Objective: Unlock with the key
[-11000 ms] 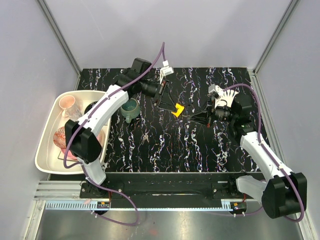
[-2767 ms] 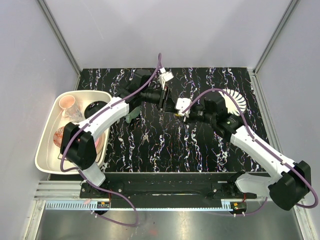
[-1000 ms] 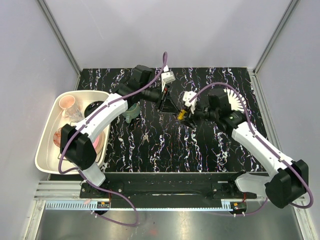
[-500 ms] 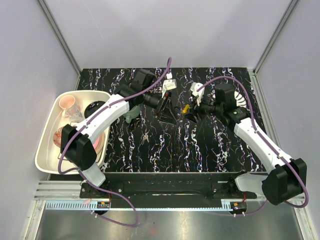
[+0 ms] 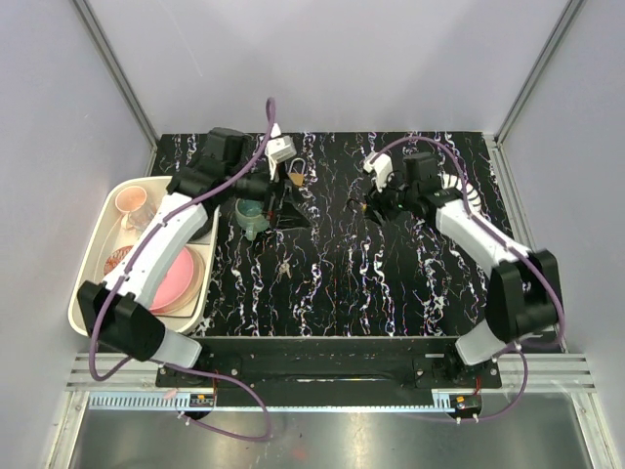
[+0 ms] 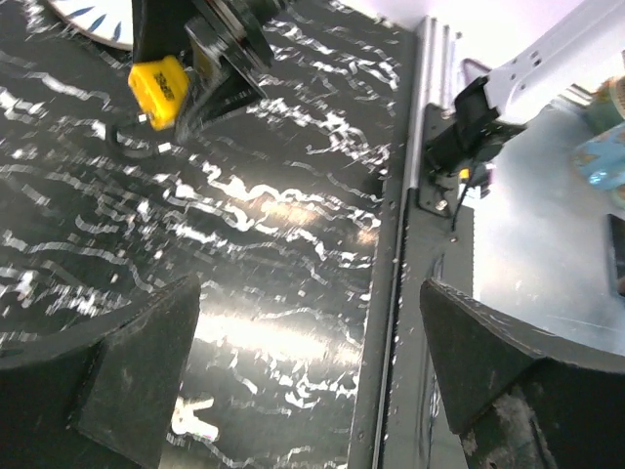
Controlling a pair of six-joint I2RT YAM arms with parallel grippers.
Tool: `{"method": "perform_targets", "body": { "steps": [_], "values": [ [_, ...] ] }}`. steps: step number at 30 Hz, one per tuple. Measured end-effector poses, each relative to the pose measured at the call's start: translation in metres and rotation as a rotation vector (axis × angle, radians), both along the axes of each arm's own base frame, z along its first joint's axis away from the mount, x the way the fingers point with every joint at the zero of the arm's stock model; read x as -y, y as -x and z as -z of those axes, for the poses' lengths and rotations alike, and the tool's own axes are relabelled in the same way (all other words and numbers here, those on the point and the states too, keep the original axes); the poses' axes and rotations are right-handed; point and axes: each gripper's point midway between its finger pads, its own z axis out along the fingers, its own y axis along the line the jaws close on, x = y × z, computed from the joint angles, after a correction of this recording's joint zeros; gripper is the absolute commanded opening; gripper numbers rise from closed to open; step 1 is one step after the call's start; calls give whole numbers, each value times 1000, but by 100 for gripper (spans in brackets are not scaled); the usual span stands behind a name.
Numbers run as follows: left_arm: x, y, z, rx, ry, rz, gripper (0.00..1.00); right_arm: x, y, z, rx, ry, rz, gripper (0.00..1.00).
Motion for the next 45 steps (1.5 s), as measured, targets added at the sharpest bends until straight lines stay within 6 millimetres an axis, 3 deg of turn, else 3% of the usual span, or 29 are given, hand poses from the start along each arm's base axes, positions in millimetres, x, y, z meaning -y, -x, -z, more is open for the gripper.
{"method": "perform_targets", "body": {
  "steps": [4,9,13,17,24,25,28,35,39,45],
  "values": [
    [-32,-4,16,28,-48,-100,99,10,-39,42,-73,71,77,0],
    [-84,-19,66,-38,-156,-272,99,32,-83,91,-146,139,194,0],
    [-113,-22,98,-83,-237,-377,99,45,-109,112,-167,180,279,0],
    [-119,-20,105,-78,-263,-405,99,52,-130,123,-164,210,337,3],
    [-120,-36,103,-62,-267,-435,99,55,-142,136,-180,240,366,35],
    [-120,-42,104,-64,-272,-441,99,56,-142,138,-185,244,367,46],
    [-119,-60,104,-78,-281,-456,99,57,-137,145,-212,254,366,61],
    [-107,-132,92,-45,-294,-493,99,56,-136,142,-219,241,358,90],
    [-92,-170,98,-26,-326,-495,99,53,-134,129,-203,222,345,91],
    [-68,-210,129,-49,-379,-492,99,48,-125,65,-113,149,325,91]
  ]
}}
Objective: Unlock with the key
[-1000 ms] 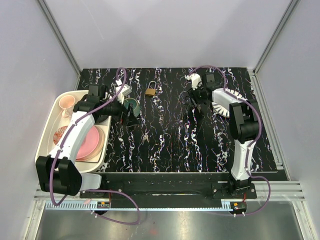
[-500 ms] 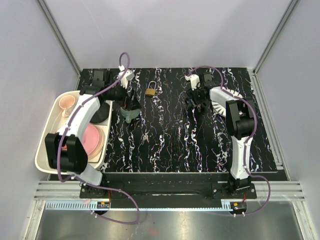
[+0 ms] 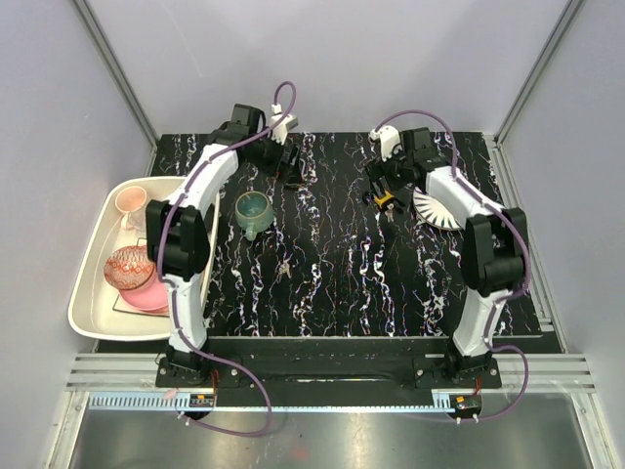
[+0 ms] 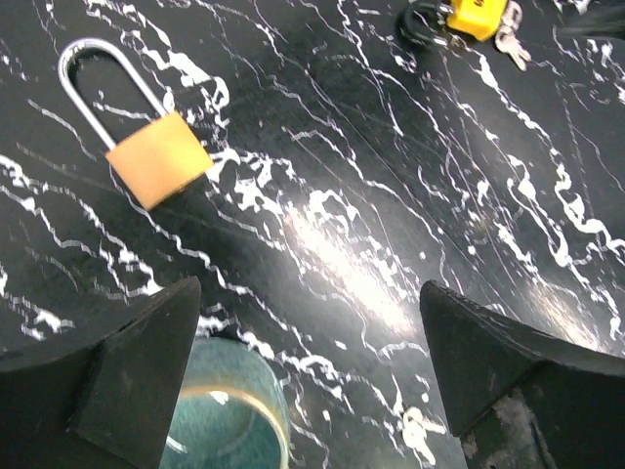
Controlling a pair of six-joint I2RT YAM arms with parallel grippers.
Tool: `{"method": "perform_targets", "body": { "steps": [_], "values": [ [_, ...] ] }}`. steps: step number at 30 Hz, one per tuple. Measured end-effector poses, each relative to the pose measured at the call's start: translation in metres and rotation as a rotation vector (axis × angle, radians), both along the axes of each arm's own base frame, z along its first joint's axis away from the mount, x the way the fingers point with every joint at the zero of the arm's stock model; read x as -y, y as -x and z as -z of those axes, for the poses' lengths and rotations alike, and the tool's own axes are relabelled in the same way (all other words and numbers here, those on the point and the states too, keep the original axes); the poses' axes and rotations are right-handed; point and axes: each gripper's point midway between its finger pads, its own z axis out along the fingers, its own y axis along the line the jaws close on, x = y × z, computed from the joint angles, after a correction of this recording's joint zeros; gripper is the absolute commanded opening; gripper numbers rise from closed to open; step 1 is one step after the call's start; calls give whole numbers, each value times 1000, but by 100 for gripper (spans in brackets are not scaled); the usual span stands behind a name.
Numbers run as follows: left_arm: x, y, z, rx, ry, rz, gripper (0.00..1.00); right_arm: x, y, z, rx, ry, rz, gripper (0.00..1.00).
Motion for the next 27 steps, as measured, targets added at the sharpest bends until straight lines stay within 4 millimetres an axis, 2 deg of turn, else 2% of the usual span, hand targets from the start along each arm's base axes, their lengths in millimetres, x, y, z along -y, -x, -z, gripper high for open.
{"method": "perform_targets", "body": {
  "steps": [5,8,11,15,20,27],
  "values": [
    [20,-28,27,-17,-40,-10,99,-3,27,-79,129,-69,-36,91],
    [32,-47,42,-19,-43,-29,99,-2,49,-116,196,-104,-58,91],
    [41,-62,62,-34,-55,-61,99,-1,73,-139,240,-133,-78,91],
    [44,-77,89,-35,-95,-97,99,1,100,-148,254,-151,-93,91],
    [38,-84,113,-24,-165,-113,99,3,123,-135,215,-166,-97,91],
    [32,-100,115,53,-213,-109,99,3,135,-131,192,-188,-88,91]
  ]
}}
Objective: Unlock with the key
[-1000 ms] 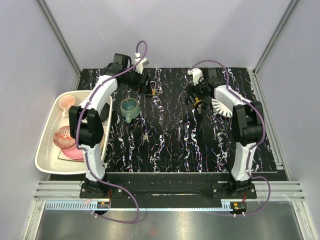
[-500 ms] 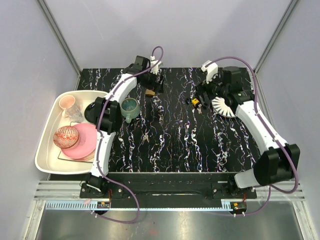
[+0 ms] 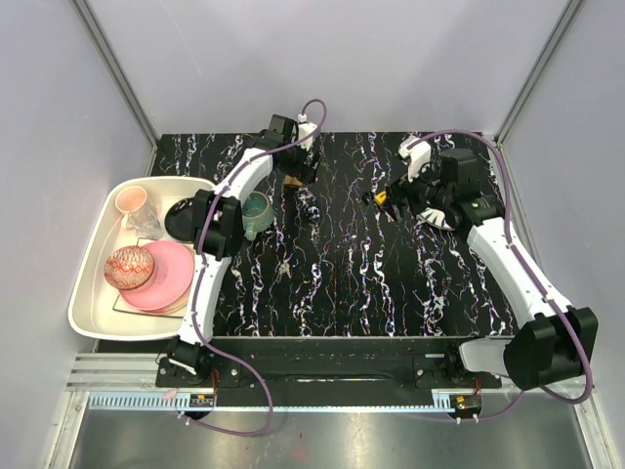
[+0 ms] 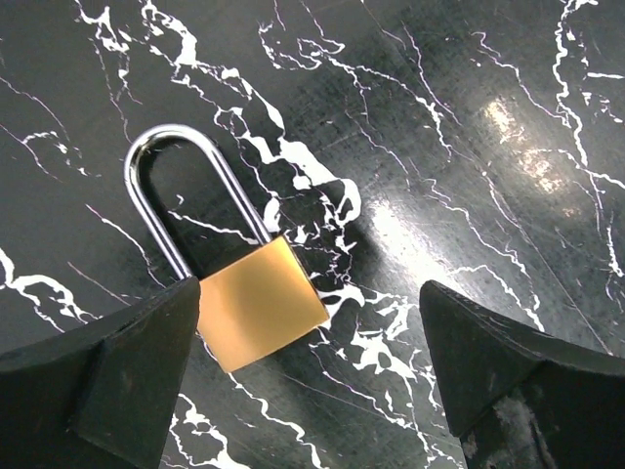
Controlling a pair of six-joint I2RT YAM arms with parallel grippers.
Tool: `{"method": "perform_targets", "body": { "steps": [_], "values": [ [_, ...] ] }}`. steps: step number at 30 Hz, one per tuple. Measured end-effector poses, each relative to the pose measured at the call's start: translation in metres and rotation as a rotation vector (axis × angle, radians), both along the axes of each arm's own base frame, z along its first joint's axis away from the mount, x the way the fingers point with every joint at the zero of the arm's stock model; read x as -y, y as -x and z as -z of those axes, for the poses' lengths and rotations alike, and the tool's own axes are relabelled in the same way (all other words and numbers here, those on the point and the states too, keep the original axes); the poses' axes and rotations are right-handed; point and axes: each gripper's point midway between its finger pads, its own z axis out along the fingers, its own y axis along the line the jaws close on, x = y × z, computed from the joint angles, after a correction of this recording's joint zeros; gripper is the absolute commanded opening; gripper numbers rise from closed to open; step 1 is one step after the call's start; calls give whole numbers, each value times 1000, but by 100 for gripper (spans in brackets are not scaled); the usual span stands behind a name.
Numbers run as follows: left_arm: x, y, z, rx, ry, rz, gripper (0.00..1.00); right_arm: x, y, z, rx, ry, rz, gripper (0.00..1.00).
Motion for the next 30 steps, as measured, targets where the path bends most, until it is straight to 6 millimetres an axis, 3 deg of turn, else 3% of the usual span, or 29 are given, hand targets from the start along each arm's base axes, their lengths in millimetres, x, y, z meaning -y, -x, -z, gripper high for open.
{"method": "perform_targets", "body": {
  "steps": [12,20,30],
  "values": [
    [1,-20,12,68,-52,-2,99,-3,9,-10,10,-42,0,90],
    [11,-16,17,81,-110,38,99,-2,14,-23,41,-63,7,89],
    [26,5,28,43,-176,96,99,0,24,-39,85,-78,8,89]
  ]
}}
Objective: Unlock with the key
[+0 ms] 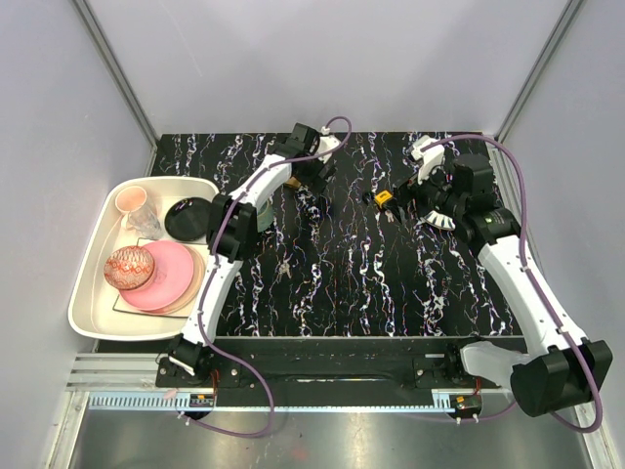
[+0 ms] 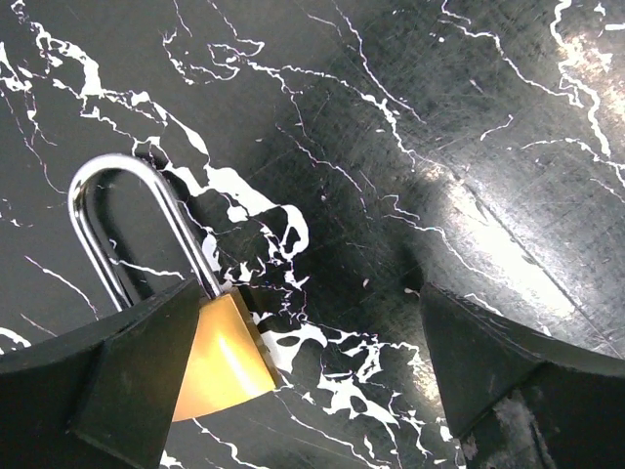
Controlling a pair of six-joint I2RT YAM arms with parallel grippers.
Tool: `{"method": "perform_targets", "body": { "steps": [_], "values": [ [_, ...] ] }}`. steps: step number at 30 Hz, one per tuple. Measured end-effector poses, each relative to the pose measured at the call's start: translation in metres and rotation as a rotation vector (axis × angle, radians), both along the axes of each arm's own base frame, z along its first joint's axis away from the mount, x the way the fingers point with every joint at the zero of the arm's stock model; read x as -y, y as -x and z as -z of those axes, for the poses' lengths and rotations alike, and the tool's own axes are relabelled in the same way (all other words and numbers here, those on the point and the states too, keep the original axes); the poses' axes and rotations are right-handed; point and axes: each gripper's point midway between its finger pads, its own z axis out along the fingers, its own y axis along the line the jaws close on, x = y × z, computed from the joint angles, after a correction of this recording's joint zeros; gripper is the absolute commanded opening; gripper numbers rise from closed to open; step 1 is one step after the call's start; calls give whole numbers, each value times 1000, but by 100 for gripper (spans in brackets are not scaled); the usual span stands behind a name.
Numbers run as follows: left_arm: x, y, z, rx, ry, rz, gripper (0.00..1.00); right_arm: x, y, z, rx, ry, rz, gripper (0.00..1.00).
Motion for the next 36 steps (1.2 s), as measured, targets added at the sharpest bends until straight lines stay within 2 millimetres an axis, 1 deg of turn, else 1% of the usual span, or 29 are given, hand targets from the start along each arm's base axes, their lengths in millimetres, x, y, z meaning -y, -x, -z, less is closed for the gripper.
{"method": "perform_targets", "body": {
  "steps": [10,16,18,21,28,30,34,36],
  "values": [
    [-4,1,2,-10,-16,-7,99,1,3,-4,13,-3,1,89],
    [2,6,5,-20,-12,15,99,1,4,-6,17,-6,1,88],
    [6,9,6,-28,-7,26,97,1,4,-6,16,-7,2,88],
    [13,18,7,-48,-2,47,97,1,4,-6,16,-7,2,88],
    [39,51,10,-115,2,114,96,1,4,-7,19,-7,3,88],
    [46,60,11,-139,10,135,93,1,5,-9,24,-8,3,88],
    [51,72,11,-163,0,162,88,2,7,-13,37,-10,4,88],
    [53,82,11,-184,0,177,86,3,8,-16,46,-11,6,88]
  ]
}}
